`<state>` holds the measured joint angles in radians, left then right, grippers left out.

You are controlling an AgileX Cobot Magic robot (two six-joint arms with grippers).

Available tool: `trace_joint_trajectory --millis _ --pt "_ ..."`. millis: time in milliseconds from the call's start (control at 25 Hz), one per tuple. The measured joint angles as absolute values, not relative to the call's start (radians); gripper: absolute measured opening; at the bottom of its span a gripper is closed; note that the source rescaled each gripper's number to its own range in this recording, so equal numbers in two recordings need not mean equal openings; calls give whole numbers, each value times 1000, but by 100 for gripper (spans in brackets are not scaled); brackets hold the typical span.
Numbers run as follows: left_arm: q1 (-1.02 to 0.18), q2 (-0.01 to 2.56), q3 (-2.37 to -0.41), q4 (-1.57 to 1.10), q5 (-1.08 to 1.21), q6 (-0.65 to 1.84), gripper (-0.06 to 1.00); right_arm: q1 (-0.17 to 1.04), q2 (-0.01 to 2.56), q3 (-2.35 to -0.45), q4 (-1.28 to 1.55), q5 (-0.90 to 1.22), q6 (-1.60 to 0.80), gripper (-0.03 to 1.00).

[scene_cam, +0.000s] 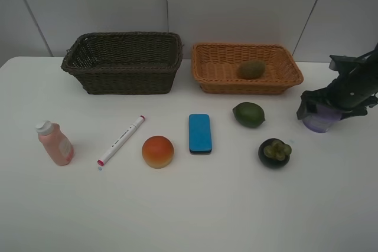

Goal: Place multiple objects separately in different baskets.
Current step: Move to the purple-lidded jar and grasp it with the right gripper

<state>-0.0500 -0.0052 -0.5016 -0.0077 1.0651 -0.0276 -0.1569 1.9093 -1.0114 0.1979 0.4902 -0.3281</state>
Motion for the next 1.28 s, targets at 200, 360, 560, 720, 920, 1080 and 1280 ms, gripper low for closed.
trace_joint_trajectory --millis 200,360,560,720,920,1080,1280 --pt "-50 -5 -502 -8 1065 -28 100 -157 1909 -1011 199 496 -328 52" --pt "-50 -5 -502 -8 1065 -28 100 -157 1909 -1011 199 500 -328 52" --pt "-50 -5 -502 -8 1065 -28 100 -157 1909 -1011 199 500 -328 52" --pt "-50 -5 -502 -8 1065 -28 100 -157 1909 -1011 199 501 -328 52" --pt "-50 -5 -502 -8 1065 -28 100 -157 1909 -1011 199 501 -328 52" --pt "-50 -5 -502 -8 1065 -28 100 -157 1909 -1011 199 501 -328 52" --pt "-50 -5 -502 -8 1065 -28 100 -157 1909 -1011 199 501 -328 52"
